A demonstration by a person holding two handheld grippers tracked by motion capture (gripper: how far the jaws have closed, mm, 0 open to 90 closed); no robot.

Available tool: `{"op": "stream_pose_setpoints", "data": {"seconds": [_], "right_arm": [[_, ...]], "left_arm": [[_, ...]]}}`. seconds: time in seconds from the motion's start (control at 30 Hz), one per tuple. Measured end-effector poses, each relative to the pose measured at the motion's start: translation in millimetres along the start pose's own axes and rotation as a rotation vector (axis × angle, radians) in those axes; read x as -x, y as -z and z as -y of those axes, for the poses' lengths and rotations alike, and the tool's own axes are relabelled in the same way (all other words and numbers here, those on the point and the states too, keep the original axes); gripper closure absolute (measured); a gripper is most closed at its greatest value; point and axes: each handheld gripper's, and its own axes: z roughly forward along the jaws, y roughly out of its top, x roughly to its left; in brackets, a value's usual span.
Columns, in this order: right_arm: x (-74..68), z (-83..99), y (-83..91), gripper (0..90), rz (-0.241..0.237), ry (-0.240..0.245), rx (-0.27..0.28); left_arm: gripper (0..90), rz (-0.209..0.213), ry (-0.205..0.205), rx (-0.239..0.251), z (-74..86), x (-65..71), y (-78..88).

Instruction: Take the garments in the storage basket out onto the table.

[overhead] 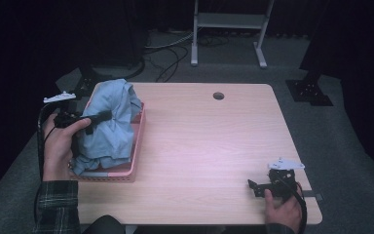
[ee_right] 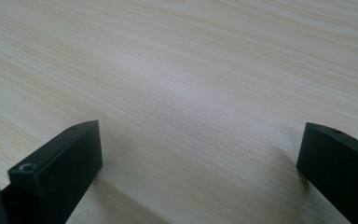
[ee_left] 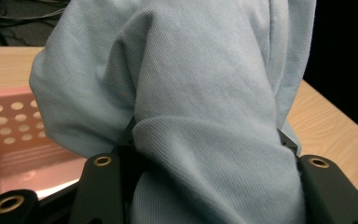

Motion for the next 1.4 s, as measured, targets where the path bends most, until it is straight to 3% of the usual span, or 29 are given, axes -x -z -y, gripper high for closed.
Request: {"op": "stream_pose_setpoints", "data": {"seconds": [0.43, 0.53, 0.77, 1.1, 1.4], "right_arm": [[0.0, -0.1, 0.0, 0.0, 0.001, -0.003, -0.001], [0.1, -0.1, 0.0, 0.0, 0.001, -0.002, 0.000], [0.2, 0.0, 0.0, 0.0, 0.002, 0.000, 0.000], [0.2, -0.1, 0.0, 0.0, 0.005, -0.004, 0.000], [0.2, -0.1, 0.0, 0.0, 0.005, -0.004, 0.000]], "left_arm": [[47.2, 0.037, -0.049, 0.020, -30.8, 24.5, 9.5], [47.2, 0.052, -0.042, 0.025, -35.2, 28.2, 10.3], [47.3, 0.075, -0.055, 0.052, -37.3, 33.1, 12.9], [47.2, 0.166, -0.059, 0.094, -40.3, 45.5, 10.4], [47.3, 0.215, -0.084, 0.093, -43.8, 63.8, 2.0]]}}
